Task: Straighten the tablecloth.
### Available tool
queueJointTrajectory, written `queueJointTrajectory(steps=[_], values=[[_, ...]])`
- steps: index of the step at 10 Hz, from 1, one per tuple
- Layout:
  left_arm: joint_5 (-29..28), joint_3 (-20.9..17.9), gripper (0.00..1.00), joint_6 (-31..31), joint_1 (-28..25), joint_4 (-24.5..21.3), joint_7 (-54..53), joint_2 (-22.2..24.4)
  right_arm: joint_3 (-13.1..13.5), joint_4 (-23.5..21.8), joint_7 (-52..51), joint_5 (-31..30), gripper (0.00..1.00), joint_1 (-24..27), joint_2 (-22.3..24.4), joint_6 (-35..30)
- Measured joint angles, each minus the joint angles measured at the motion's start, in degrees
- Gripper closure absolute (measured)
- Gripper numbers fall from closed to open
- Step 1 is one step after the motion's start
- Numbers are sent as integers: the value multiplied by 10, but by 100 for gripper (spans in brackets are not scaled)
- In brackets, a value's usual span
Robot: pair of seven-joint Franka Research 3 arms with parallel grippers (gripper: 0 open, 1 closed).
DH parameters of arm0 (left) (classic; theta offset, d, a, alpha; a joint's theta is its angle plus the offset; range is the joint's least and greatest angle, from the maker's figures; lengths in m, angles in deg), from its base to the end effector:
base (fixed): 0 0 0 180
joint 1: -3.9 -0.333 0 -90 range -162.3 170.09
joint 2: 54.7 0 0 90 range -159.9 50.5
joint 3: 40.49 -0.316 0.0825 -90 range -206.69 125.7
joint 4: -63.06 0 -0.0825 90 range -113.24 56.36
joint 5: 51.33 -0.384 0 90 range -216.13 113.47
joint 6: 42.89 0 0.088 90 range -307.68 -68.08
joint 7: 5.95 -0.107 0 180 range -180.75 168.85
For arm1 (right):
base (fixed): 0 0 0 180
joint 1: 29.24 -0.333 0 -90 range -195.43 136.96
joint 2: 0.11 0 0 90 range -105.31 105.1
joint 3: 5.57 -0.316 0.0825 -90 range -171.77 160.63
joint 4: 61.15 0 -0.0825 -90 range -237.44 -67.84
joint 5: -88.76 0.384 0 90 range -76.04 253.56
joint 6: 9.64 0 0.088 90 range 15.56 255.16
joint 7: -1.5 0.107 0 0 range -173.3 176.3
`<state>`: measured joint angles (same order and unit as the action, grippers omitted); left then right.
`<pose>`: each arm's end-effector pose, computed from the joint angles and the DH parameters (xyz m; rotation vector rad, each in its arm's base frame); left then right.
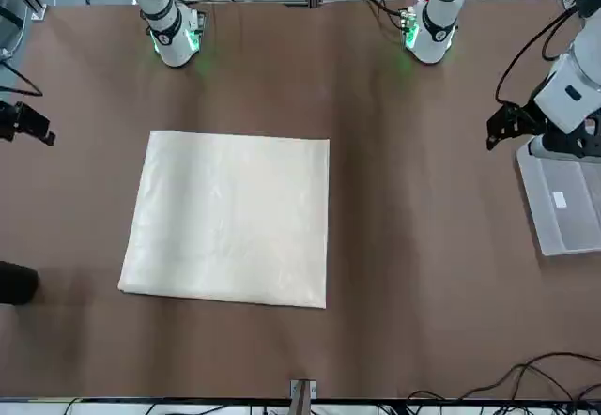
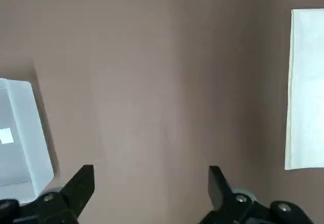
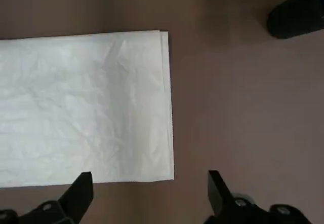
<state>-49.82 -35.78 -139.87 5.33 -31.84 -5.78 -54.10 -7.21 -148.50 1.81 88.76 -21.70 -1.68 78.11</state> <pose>0.5577 -0.0628 0.6006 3.1089 -0.1581 0.0705 0.5563 -0.0577 0.6276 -3.1350 0.1701 0.0319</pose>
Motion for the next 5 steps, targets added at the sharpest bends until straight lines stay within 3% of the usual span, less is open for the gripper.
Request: queueJointTrajectory(steps=[5], values=[[0, -6, 1, 0, -1, 5, 0, 0, 2, 6, 0, 2, 0, -1, 3, -1]])
